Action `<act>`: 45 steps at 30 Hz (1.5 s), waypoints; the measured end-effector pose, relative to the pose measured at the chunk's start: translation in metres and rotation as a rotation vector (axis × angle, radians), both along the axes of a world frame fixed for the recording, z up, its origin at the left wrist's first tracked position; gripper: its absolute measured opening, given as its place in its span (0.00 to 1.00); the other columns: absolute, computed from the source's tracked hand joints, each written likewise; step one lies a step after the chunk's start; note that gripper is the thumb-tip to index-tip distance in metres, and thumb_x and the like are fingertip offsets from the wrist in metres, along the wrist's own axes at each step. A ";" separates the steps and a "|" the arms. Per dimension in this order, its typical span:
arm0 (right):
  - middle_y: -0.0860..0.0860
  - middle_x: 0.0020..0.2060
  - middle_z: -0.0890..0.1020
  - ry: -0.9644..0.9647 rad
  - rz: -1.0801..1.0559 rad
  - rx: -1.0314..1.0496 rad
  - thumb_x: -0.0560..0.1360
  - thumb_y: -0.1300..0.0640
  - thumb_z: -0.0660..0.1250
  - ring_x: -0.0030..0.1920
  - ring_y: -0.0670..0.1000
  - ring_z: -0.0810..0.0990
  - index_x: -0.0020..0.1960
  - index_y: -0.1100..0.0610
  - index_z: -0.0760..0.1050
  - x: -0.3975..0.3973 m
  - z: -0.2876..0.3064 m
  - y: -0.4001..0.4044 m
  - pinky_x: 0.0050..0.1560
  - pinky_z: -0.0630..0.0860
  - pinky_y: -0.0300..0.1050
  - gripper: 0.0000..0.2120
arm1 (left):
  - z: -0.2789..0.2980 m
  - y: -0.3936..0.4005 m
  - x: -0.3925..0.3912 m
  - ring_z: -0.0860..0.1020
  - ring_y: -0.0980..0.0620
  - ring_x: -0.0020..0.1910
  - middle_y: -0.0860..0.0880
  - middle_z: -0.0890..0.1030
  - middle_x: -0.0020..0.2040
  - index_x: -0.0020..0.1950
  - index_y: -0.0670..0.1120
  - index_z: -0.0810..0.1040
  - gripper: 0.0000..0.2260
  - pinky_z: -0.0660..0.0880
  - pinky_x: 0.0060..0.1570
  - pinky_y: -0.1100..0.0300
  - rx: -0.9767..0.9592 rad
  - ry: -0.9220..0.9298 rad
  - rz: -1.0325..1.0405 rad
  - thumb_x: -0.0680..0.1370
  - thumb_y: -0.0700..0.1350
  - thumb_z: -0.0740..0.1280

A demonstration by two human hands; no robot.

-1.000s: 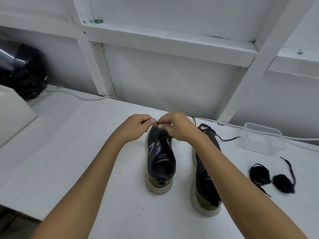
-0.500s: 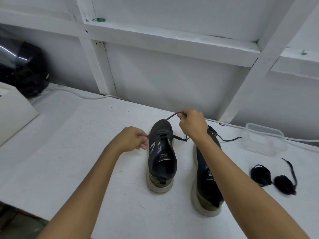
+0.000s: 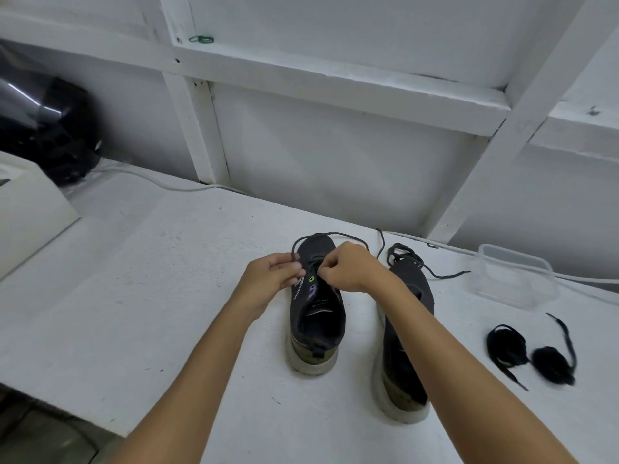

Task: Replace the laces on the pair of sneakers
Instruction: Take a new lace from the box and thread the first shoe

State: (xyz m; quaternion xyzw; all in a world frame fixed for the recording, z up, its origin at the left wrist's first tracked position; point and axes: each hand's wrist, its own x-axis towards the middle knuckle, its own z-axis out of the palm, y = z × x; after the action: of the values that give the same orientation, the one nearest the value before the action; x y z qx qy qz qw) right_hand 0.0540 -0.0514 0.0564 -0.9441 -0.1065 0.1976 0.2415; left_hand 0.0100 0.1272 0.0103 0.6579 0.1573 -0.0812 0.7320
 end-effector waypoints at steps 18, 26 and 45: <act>0.49 0.46 0.86 0.226 -0.279 0.390 0.76 0.55 0.74 0.42 0.48 0.81 0.54 0.49 0.86 -0.005 -0.028 0.000 0.38 0.79 0.38 0.08 | -0.012 -0.009 -0.009 0.83 0.62 0.41 0.52 0.86 0.42 0.47 0.50 0.84 0.05 0.77 0.46 0.67 0.276 -0.099 0.109 0.75 0.41 0.75; 0.50 0.44 0.87 0.190 -0.279 0.424 0.76 0.56 0.74 0.40 0.49 0.81 0.54 0.50 0.86 -0.008 -0.033 0.001 0.44 0.81 0.42 0.07 | -0.007 -0.015 -0.010 0.79 0.69 0.41 0.57 0.84 0.41 0.47 0.50 0.84 0.03 0.71 0.38 0.78 0.508 -0.171 0.088 0.76 0.43 0.74; 0.49 0.43 0.85 0.129 -0.256 0.406 0.79 0.56 0.69 0.47 0.50 0.83 0.47 0.51 0.84 -0.013 -0.040 0.004 0.53 0.82 0.47 0.06 | 0.007 -0.020 -0.022 0.80 0.64 0.49 0.59 0.86 0.51 0.63 0.55 0.82 0.12 0.71 0.45 0.78 0.644 -0.204 -0.080 0.80 0.48 0.68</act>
State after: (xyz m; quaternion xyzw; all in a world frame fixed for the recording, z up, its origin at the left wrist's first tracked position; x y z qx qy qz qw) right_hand 0.0407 -0.0477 0.0166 -0.8674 -0.0078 0.1999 0.4557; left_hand -0.0121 0.1073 0.0173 0.8658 0.0749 0.0102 0.4947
